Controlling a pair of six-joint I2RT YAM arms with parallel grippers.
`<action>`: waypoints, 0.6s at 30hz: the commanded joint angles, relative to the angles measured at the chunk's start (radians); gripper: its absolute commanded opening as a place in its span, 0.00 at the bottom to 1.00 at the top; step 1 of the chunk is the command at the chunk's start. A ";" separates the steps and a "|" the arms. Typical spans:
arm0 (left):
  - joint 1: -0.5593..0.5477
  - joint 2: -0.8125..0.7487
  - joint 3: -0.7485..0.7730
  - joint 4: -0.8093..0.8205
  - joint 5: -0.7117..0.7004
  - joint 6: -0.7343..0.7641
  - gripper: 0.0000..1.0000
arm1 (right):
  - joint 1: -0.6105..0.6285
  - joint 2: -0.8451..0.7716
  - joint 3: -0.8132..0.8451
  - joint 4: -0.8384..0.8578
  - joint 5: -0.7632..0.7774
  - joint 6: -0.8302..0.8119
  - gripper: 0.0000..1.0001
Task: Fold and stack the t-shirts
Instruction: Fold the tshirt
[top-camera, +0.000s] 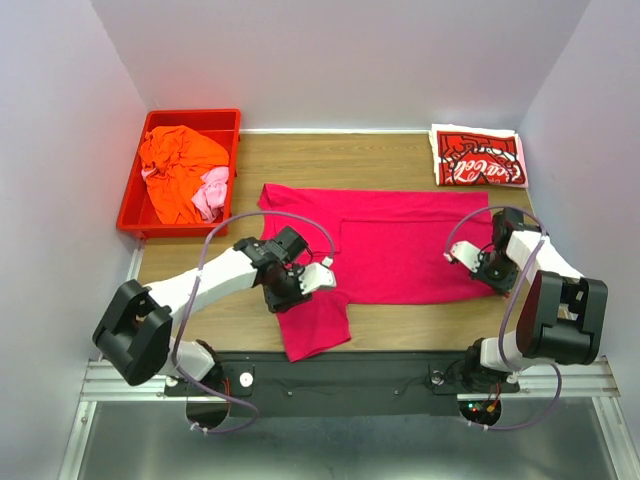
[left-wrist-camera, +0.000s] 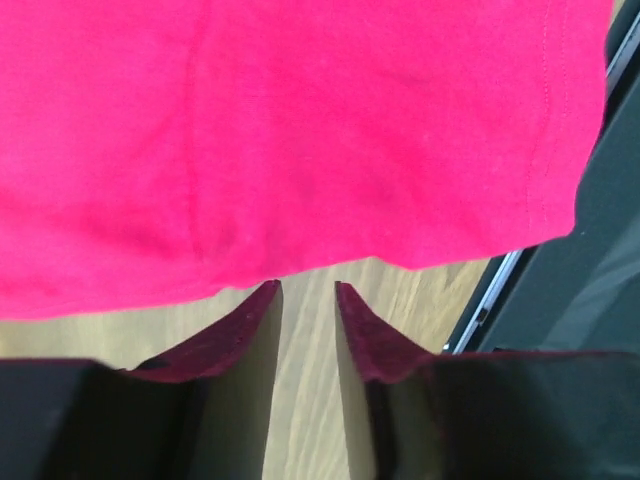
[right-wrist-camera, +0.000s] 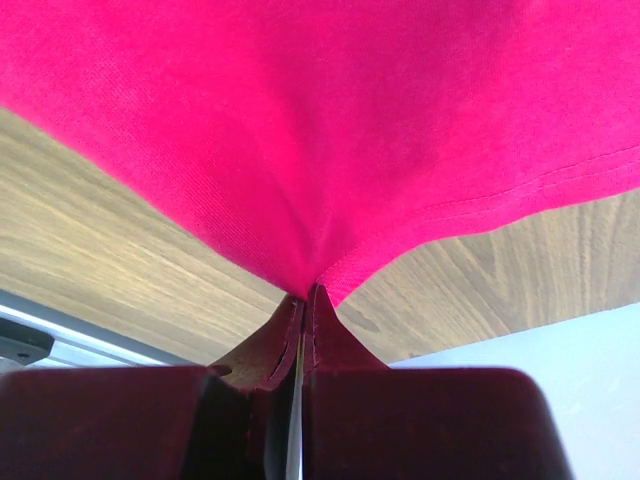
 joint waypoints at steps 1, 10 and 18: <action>-0.052 0.039 -0.068 0.079 -0.065 -0.058 0.47 | -0.004 0.008 0.029 -0.031 -0.006 0.007 0.01; -0.110 0.151 -0.120 0.198 -0.175 -0.096 0.49 | -0.004 0.031 0.023 -0.031 -0.007 0.012 0.01; -0.138 0.193 -0.161 0.232 -0.165 -0.090 0.18 | -0.004 0.038 0.020 -0.031 -0.007 0.014 0.01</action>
